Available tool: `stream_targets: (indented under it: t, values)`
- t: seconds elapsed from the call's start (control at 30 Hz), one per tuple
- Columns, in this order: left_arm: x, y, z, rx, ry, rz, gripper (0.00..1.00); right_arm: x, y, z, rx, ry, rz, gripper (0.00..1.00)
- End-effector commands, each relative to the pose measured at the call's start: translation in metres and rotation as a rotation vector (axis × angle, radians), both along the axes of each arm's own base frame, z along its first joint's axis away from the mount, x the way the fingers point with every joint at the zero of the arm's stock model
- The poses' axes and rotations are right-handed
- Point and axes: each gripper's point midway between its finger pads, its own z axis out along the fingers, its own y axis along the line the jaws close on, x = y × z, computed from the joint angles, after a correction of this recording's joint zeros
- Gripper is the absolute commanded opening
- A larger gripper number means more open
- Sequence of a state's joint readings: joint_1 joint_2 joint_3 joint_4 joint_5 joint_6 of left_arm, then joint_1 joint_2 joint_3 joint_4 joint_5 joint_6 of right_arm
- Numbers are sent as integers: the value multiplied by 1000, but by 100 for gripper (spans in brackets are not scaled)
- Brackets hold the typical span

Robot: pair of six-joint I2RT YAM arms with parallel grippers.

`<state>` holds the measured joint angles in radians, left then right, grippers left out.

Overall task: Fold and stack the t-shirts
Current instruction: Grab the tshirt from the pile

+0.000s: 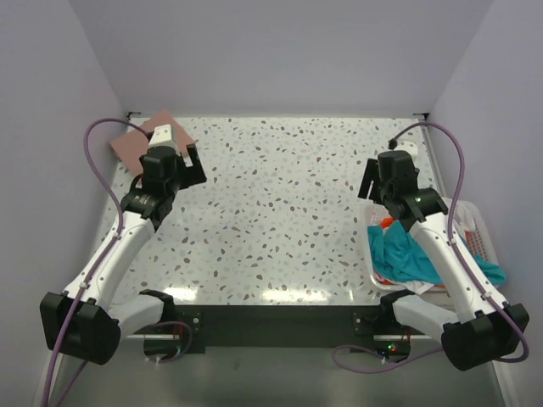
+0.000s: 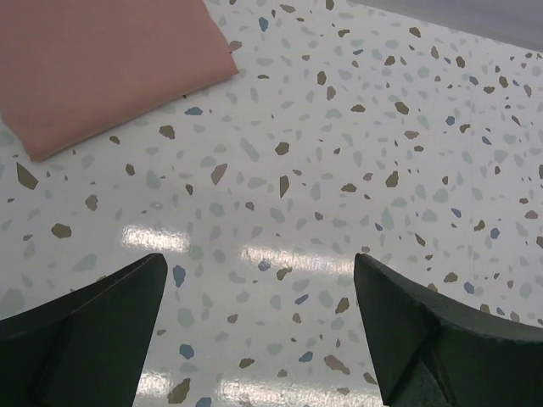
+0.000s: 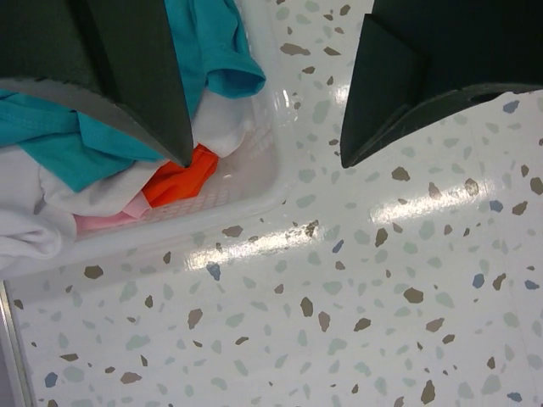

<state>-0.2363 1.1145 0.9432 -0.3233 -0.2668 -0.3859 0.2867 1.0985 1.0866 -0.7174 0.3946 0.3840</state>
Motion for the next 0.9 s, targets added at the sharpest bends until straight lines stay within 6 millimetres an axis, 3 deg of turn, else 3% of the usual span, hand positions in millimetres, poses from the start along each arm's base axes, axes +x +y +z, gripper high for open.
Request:
stream_targets:
  t: [0.0, 0.2, 0.33, 0.57, 0.7, 0.87]
  values:
    - [14, -1, 28, -45, -77, 31, 96, -3, -14, 7, -22, -55, -79, 75]
    - [20, -6, 20, -53, -58, 12, 96, -20, -30, -12, -30, -15, -205, 88]
    - [24, -10, 21, -67, -75, -6, 96, -38, -53, -32, -52, 27, -370, 95]
    - [24, -11, 11, -59, -40, -7, 96, -99, -100, -69, -36, 120, -781, 99]
    - [22, -8, 8, -38, -32, -4, 96, -118, -104, -77, 19, 100, -899, 98]
    - [22, -6, 8, -21, -31, -4, 96, -126, -95, -101, 90, 143, -928, 99]
